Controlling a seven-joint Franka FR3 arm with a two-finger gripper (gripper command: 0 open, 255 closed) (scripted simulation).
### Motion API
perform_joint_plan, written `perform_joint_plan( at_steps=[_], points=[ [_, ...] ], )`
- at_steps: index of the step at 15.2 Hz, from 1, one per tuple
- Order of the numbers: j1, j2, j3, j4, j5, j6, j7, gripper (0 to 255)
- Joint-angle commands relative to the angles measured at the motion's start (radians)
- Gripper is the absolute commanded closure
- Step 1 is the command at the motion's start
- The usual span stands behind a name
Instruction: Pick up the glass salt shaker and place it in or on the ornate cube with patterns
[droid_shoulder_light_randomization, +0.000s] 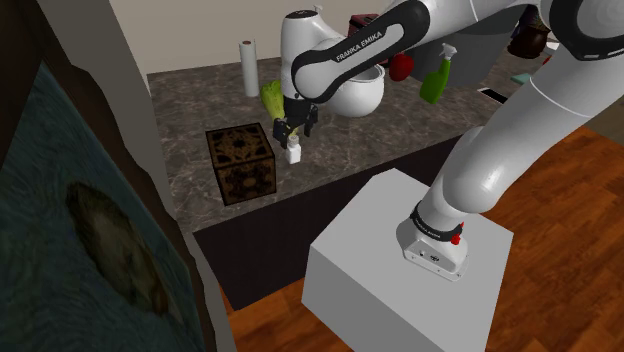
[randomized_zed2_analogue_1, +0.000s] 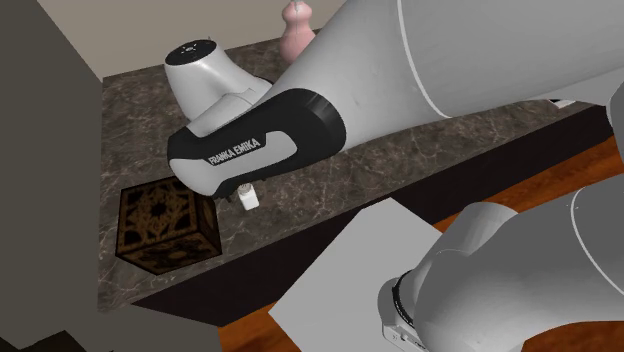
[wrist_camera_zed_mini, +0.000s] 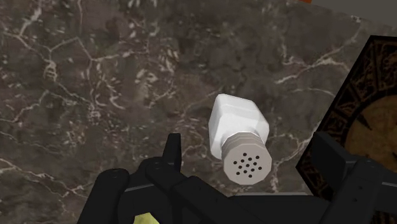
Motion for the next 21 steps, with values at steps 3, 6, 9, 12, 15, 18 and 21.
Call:
perform_joint_plan(
  at_steps=[3, 6, 9, 12, 15, 18, 21],
  points=[
    [0.000, 0.000, 0.000, 0.000, 0.000, 0.001, 0.000, 0],
    [0.000, 0.000, 0.000, 0.000, 0.000, 0.001, 0.000, 255],
    [0.000, 0.000, 0.000, 0.000, 0.000, 0.001, 0.000, 255],
    [0.000, 0.000, 0.000, 0.000, 0.000, 0.001, 0.000, 255],
    [0.000, -0.016, -0.001, 0.013, 0.002, -0.029, -0.001, 255],
    [0.001, -0.038, -0.002, 0.034, 0.003, -0.072, -0.003, 255],
    [0.001, -0.059, -0.004, 0.057, 0.005, -0.116, -0.004, 255]
  ],
)
